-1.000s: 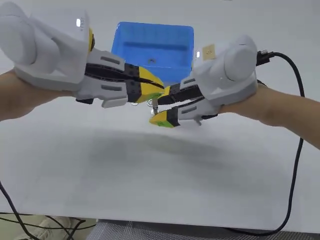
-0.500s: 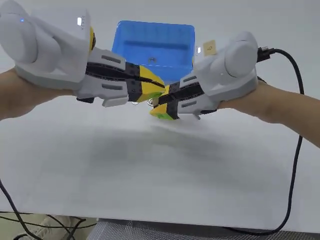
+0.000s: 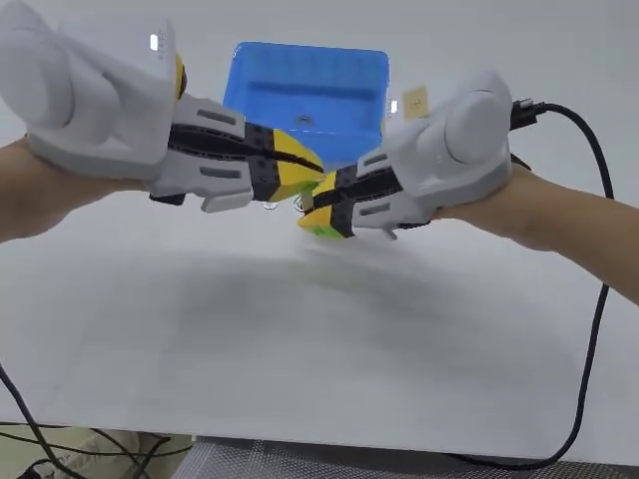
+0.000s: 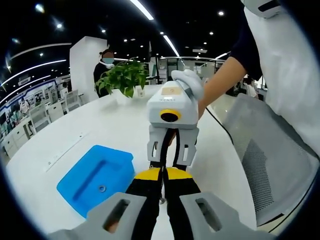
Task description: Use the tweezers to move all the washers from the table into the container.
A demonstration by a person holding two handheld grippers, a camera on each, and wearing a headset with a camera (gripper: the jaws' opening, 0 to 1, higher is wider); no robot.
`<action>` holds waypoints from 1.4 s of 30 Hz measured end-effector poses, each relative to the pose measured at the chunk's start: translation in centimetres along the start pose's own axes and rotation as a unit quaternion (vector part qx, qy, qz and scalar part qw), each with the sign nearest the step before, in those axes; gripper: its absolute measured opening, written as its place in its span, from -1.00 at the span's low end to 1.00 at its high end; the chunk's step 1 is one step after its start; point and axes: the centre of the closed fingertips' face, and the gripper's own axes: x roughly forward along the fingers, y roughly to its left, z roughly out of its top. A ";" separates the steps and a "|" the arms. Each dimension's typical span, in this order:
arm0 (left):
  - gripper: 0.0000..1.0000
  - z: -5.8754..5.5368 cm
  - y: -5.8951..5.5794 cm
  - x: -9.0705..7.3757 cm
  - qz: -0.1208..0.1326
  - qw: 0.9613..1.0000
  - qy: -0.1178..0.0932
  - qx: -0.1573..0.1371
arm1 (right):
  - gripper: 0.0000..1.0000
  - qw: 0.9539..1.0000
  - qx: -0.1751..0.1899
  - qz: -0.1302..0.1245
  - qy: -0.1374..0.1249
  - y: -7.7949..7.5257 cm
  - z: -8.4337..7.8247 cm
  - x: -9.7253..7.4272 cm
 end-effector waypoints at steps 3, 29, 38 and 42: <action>-0.90 0.0 -0.2 0.0 0.001 1.000 -0.003 -0.002 | -0.79 1.000 -0.004 -0.004 0.001 0.0 0.0 0.0; -0.82 -0.2 0.2 0.2 0.015 0.999 -0.001 -0.039 | -0.81 1.000 -0.007 -0.017 -0.013 -0.1 0.3 -0.3; -0.52 0.9 0.0 -0.4 0.023 0.999 -0.019 -0.039 | -0.81 1.000 -0.009 -0.019 -0.012 0.0 0.4 -0.5; -0.16 1.0 0.0 -1.2 0.047 0.998 -0.021 -0.035 | -0.81 1.000 -0.011 -0.021 -0.012 -0.1 0.7 -0.6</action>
